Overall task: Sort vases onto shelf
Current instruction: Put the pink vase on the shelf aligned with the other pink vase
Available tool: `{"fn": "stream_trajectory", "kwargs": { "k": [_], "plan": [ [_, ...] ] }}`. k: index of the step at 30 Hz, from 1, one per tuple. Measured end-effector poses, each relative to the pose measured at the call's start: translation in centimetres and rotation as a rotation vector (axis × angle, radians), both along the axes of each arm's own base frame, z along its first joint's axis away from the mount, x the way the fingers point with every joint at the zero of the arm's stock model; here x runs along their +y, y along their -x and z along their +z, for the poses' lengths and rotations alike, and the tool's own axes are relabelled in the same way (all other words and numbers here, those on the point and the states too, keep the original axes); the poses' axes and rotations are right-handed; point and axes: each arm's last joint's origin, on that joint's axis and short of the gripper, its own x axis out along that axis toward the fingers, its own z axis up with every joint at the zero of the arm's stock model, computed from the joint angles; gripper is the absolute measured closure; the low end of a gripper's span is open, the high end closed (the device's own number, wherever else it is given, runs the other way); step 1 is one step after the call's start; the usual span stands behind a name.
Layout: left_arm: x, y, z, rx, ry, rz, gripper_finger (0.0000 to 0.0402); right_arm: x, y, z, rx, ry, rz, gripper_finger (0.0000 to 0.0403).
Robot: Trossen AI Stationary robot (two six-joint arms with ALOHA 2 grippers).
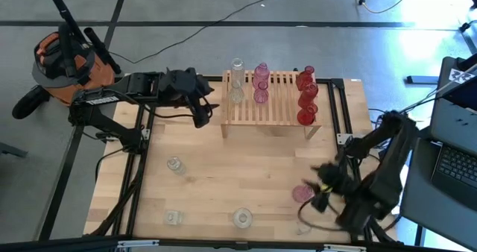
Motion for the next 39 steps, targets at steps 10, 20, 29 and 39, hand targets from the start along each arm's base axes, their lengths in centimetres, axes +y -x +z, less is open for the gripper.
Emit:
{"fn": "stream_trajectory", "kwargs": {
  "k": [10,20,29,39],
  "plan": [
    [0.2,-1.7,1.2,-0.193,-0.012,0.032,0.0151,-4.4,1.0,8.0,-0.538,0.301,-0.061,0.0247],
    [0.4,-3.3,0.7,-0.232,0.011,0.052,0.0151,-5.3,-4.0,16.5,-0.719,0.348,0.632,0.0249],
    [0.2,-3.9,0.5,-0.25,0.025,0.055,0.0151,-9.3,2.0,14.2,-0.397,0.434,0.483,0.0249],
    [0.0,-3.8,0.3,-0.239,0.057,0.066,0.0151,-12.1,9.9,8.8,-0.575,0.368,0.268,0.0249]
  ]
}}
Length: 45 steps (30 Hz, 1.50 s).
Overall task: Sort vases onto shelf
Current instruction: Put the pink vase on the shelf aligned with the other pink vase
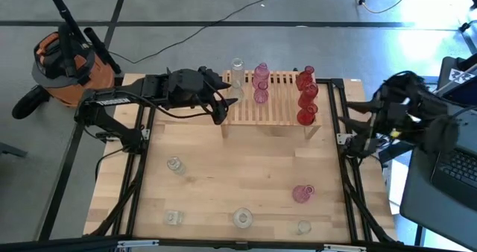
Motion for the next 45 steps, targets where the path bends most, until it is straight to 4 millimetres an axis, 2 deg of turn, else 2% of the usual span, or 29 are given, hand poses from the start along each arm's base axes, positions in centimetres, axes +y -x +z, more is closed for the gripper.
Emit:
{"fn": "stream_trajectory", "kwargs": {
  "k": [3,6,10,13,15,19,23,25,28,30,33,37,41,45],
  "plan": [
    [0.1,0.0,0.0,0.0,-0.007,0.014,0.0151,-0.4,0.5,-2.2,-0.007,-0.108,0.081,0.0249],
    [0.1,0.0,0.0,-0.001,-0.017,0.036,0.0151,0.2,0.1,-2.1,-0.027,-0.191,0.179,0.0249],
    [0.2,0.0,0.1,-0.029,0.002,0.081,0.0151,1.1,-1.8,1.3,-0.208,-0.16,0.26,0.0249],
    [0.3,0.0,0.4,-0.063,0.012,0.116,0.0151,1.5,-3.1,4.2,-0.442,-0.031,0.415,0.0249],
    [0.3,0.0,0.4,-0.074,0.009,0.137,0.0151,1.4,-4.2,5.3,-0.474,0.077,0.445,0.0249],
    [0.4,-0.1,0.7,-0.101,0.003,0.168,0.0151,-0.3,-6.2,6.1,-0.353,0.239,0.482,0.0249],
    [0.4,-0.1,0.8,-0.151,0.054,0.191,0.0151,-3.2,-7.0,7.8,-0.416,0.405,0.501,0.0249],
    [0.4,-0.1,0.9,-0.171,0.081,0.202,0.0151,-4.8,-7.2,7.8,-0.374,0.456,0.504,0.0249],
    [0.3,-0.2,0.9,-0.19,0.116,0.212,0.0151,-7.1,-6.2,6.9,-0.246,0.447,0.481,0.0249],
    [0.0,-0.2,0.9,-0.194,0.125,0.207,0.0151,-8.0,-4.7,5.9,-0.169,0.412,0.454,0.0249],
    [-0.3,-0.2,0.9,-0.193,0.125,0.196,0.0151,-8.2,-0.8,5.1,-0.163,0.365,0.392,0.0249],
    [-0.6,-0.2,0.9,-0.192,0.123,0.192,0.0151,-7.5,4.6,2.7,-0.187,0.233,0.34,0.0249],
    [-0.4,-0.2,0.8,-0.185,0.113,0.201,0.0151,-6.9,7.8,-1.4,-0.213,0.004,0.329,0.0249],
    [0.0,-0.1,0.7,-0.17,0.106,0.224,0.0151,-6.8,7.8,-6.5,-0.182,-0.245,0.382,0.0249]
  ]
}}
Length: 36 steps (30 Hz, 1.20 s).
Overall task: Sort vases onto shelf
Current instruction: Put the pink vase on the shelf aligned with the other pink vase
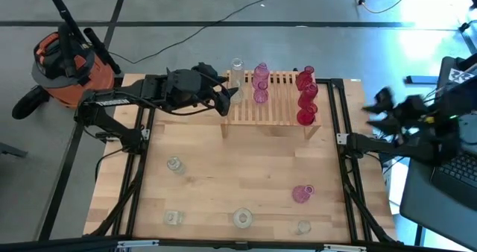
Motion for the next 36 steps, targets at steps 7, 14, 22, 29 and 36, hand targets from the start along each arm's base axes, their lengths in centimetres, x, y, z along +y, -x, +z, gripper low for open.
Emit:
{"fn": "stream_trajectory", "kwargs": {
  "k": [7,14,22,29,36],
  "plan": [
    [0.3,0.0,0.0,-0.001,0.0,0.01,0.0151,-0.1,-4.3,-8.6,0.275,-0.221,0.244,0.0249],
    [-0.5,0.0,0.0,-0.001,0.0,-0.015,0.0151,0.2,-4.3,-12.9,0.572,-0.224,0.359,0.0249],
    [-0.9,0.0,-0.2,0.025,0.002,-0.028,0.0151,0.3,-3.7,-13.9,0.647,-0.117,0.383,0.0249],
    [-0.9,0.1,-0.3,0.027,0.006,-0.023,0.0151,0.2,-4.7,-13.0,0.595,-0.212,0.437,0.0249],
    [-0.8,0.1,-0.2,0.028,-0.014,0.025,0.0151,-0.2,-6.5,-11.5,0.496,-0.209,0.462,0.0249]
  ]
}}
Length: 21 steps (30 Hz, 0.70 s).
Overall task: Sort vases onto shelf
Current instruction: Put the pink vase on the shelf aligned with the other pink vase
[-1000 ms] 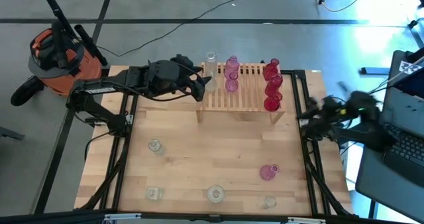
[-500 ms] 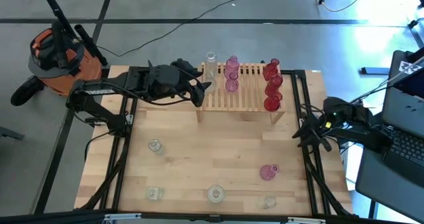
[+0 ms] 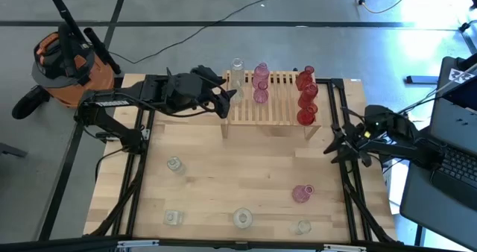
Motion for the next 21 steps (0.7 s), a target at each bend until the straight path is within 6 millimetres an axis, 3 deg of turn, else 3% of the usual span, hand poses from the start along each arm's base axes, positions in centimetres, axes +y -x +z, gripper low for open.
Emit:
{"fn": "stream_trajectory", "kwargs": {
  "k": [6,13,21],
  "plan": [
    [0.0,0.0,0.0,0.0,-0.002,0.005,0.0151,0.0,-0.1,0.6,-0.005,-0.071,0.011,0.0249],
    [0.3,0.0,0.0,0.001,-0.003,0.014,0.0151,-0.7,-2.5,6.1,-0.222,-0.015,-0.051,0.0249],
    [0.9,0.1,0.0,0.005,-0.008,0.033,0.0151,-1.2,-6.5,10.4,-0.275,0.199,-0.12,0.0249]
  ]
}}
